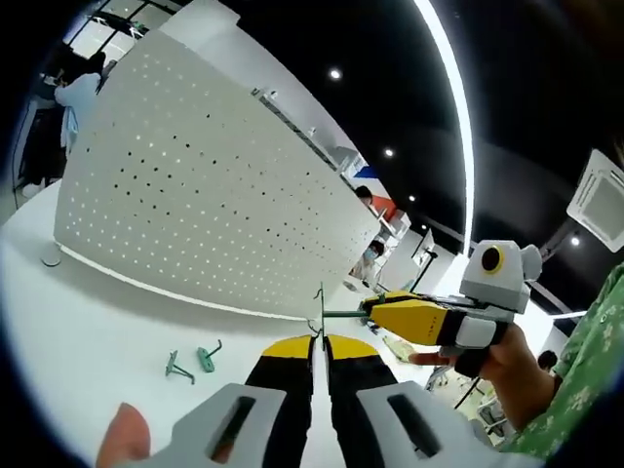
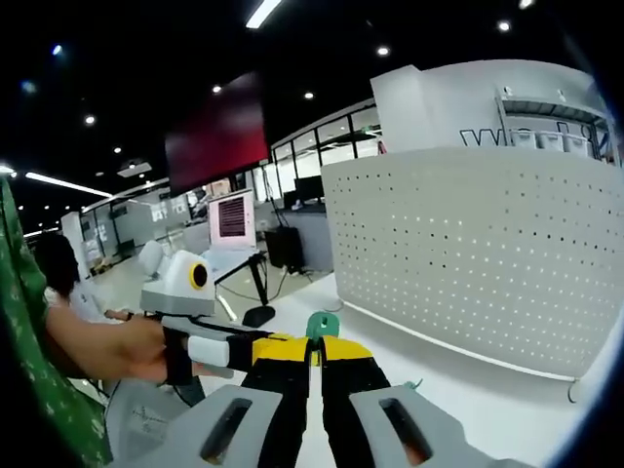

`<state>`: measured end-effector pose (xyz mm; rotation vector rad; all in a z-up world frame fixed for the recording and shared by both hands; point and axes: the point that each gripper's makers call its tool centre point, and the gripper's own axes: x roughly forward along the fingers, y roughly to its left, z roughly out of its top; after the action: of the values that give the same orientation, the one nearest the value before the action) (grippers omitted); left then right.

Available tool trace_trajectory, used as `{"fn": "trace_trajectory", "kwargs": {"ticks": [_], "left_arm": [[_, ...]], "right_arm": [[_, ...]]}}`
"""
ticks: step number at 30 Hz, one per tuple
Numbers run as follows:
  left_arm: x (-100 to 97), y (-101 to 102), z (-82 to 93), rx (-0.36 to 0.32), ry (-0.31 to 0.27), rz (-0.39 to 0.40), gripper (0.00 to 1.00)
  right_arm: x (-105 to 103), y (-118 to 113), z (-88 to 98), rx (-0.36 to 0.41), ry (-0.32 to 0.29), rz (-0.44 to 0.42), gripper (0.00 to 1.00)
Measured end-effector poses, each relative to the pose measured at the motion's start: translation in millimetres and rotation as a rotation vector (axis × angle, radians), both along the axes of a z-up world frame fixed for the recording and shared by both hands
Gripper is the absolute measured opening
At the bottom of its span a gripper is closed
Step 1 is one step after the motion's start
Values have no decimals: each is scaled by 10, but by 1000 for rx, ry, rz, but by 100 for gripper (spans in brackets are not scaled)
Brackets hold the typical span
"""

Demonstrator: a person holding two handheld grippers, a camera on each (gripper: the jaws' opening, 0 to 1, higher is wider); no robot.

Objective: Insert the hook assembly into the mounting plate slot until the hook locks in place.

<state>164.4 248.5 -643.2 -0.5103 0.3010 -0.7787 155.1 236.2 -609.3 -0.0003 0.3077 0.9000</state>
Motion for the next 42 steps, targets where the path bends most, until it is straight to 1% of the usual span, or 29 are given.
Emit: {"fn": "trace_trajectory", "kwargs": {"ticks": [1, 3, 10, 19, 23, 28, 29, 31, 35, 37, 42], "left_arm": [[4, -1, 2, 13, -13, 3, 4], [5, -10, 1, 23, -18, 4, 4], [29, 1, 26, 34, -47, 32, 4], [30, -29, 72, 18, -53, 42, 4], [28, -50, 97, 9, -60, 44, 4], [44, -49, 102, 9, -67, 46, 4], [52, -44, 106, 21, -80, 51, 4], [51, -51, 106, 27, -84, 51, 3], [44, -80, 109, 21, -86, 50, 3], [31, -96, 117, 21, -91, 51, 3], [24, -75, 166, 26, -127, 81, 3]], "right_arm": [[0, -5, -4, -1, 0, -2, 2], [3, -17, -14, 1, 5, -9, 2], [26, -22, -20, 1, 3, -32, 2], [106, 7, -76, -33, -16, -58, 2], [125, 10, -109, -38, -11, -65, 2], [128, -9, -85, -28, -4, -74, 3], [129, -14, -75, -17, 4, -81, 4], [126, -23, -47, 5, 13, -88, 6], [135, -31, -57, -9, 1, -97, 5], [138, -36, -61, -6, 5, -103, 5], [134, -23, -35, 28, 13, -118, 5]]}}
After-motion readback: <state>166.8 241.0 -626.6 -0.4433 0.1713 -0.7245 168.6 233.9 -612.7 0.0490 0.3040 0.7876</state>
